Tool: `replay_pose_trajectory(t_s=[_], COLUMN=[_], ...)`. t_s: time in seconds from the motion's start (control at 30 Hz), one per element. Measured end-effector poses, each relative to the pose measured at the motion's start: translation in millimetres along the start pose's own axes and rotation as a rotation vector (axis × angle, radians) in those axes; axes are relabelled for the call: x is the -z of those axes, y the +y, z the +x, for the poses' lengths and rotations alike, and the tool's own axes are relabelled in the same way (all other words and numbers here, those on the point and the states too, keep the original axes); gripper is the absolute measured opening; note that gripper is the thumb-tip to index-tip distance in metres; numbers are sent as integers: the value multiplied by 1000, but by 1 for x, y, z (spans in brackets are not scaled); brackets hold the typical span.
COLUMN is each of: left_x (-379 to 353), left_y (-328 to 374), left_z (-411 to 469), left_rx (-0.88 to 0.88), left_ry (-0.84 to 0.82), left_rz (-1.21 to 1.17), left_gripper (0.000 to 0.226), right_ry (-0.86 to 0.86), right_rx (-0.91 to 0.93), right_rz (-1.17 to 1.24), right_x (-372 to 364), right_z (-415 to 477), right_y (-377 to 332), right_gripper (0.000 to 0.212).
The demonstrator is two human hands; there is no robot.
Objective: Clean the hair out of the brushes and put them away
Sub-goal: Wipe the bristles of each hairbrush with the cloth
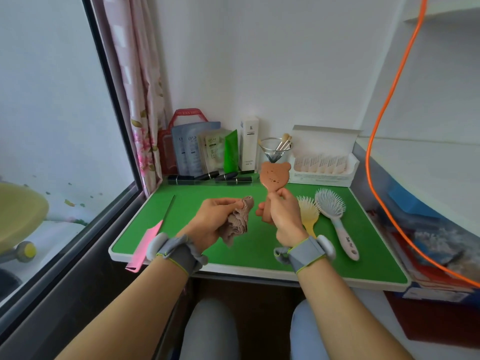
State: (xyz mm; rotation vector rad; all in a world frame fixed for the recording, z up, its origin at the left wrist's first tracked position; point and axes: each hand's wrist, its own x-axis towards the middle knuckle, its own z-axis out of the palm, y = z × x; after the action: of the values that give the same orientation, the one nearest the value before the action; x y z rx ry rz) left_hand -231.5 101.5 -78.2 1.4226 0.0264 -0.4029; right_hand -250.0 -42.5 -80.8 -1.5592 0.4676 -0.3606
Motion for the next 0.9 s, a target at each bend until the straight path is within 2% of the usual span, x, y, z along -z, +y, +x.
replay_pose_trajectory(t_s=[0.23, 0.43, 0.67, 0.9], left_x=[-28, -56, -82, -98], left_y=[12, 28, 43, 45], left_z=[20, 42, 64, 74], left_rx=[-189, -458, -833, -976], left_ry=[132, 252, 327, 312], left_rz=[19, 228, 592, 812], left_gripper=[11, 15, 26, 29], right_ry=[-8, -24, -12, 5], right_rx=[22, 105, 189, 256], right_rz=[-34, -137, -187, -250], right_x=[16, 32, 44, 51], right_z=[15, 33, 49, 58], right_y=[-3, -8, -14, -22], right_gripper=[19, 19, 21, 20])
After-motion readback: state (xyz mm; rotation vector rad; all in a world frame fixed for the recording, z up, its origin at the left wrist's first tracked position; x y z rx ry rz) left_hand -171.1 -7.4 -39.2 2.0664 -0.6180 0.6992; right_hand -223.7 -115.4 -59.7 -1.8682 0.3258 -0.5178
